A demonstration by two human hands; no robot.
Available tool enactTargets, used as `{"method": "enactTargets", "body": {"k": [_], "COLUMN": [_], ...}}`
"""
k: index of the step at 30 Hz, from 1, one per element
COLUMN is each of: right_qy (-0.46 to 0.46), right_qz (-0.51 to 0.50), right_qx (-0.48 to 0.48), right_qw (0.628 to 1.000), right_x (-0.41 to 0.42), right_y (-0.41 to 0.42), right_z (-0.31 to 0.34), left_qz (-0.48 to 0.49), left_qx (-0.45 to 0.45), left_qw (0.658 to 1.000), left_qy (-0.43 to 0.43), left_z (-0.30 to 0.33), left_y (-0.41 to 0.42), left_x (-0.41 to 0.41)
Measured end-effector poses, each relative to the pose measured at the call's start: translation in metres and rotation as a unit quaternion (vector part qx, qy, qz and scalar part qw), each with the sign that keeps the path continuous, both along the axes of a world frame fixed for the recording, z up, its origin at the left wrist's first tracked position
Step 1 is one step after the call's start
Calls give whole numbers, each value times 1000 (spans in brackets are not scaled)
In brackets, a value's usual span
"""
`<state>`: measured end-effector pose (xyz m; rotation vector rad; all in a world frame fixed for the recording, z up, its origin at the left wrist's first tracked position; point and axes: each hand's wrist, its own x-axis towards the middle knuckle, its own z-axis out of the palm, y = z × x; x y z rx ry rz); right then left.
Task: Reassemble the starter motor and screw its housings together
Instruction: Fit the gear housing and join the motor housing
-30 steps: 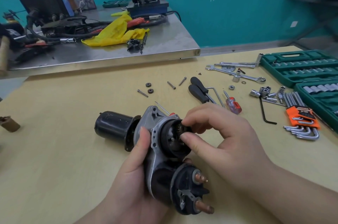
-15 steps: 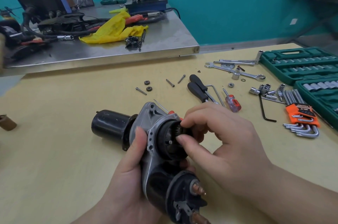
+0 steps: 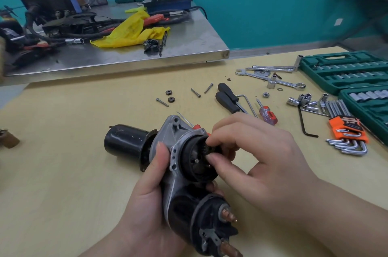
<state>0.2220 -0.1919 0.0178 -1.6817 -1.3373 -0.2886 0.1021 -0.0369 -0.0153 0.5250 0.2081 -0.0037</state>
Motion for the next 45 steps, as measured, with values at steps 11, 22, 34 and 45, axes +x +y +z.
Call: {"method": "enactTargets", "body": {"k": [11, 22, 34, 45], "right_qy": [-31, 305, 352, 461], "right_qz": [-1, 43, -1, 22], "right_qx": [-33, -15, -36, -29], "right_qw": [999, 951, 935, 887], "right_x": [7, -2, -9, -17], "right_y": [-1, 7, 8, 4], "right_z": [2, -6, -4, 17], "left_qz": [-6, -9, -33, 19], "left_qx": [-13, -4, 2, 52], "left_qw": [1000, 1000, 999, 998], "left_qy": [12, 20, 11, -7], "left_z": [-2, -2, 1, 3], "left_y": [0, 0, -1, -5], "left_x": [1, 1, -5, -7]}}
